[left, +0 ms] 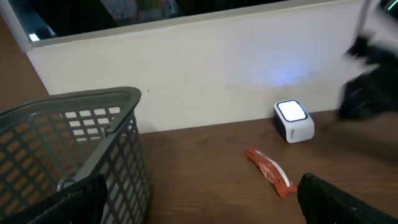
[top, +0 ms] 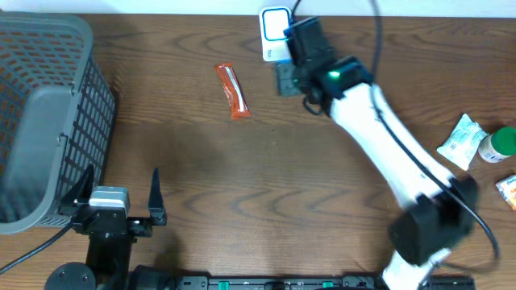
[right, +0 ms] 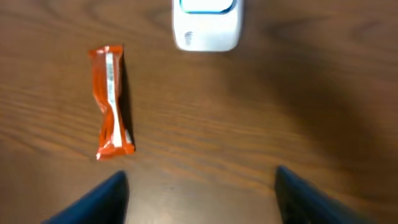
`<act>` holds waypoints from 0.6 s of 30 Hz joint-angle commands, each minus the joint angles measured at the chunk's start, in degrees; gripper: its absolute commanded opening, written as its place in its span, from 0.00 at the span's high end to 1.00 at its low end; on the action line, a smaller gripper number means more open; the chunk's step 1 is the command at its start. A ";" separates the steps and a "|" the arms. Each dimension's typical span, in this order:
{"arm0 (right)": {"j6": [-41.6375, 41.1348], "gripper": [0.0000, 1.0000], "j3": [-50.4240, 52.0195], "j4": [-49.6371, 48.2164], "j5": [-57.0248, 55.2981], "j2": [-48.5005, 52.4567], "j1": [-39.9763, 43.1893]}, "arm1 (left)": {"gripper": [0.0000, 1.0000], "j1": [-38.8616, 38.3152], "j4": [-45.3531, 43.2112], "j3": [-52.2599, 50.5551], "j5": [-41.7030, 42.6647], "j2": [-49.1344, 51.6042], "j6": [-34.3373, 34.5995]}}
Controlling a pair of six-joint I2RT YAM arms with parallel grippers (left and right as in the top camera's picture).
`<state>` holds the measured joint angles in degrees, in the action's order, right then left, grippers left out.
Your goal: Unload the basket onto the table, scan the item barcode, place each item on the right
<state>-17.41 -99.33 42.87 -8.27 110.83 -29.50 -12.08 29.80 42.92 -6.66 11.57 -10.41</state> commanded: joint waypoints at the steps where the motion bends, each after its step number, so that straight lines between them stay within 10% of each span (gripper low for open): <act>1: 3.82 0.11 0.22 -4.70 8.13 8.11 -0.83 | 0.02 0.22 -0.09 0.04 -0.46 0.07 -0.28; 18: -1.44 0.01 -0.22 -39.41 12.87 26.71 -6.27 | 0.02 0.22 -0.02 0.04 -0.46 0.07 -0.28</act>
<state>-15.53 -98.70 4.67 7.62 133.88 -33.93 -12.08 29.82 42.92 -6.66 11.57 -10.41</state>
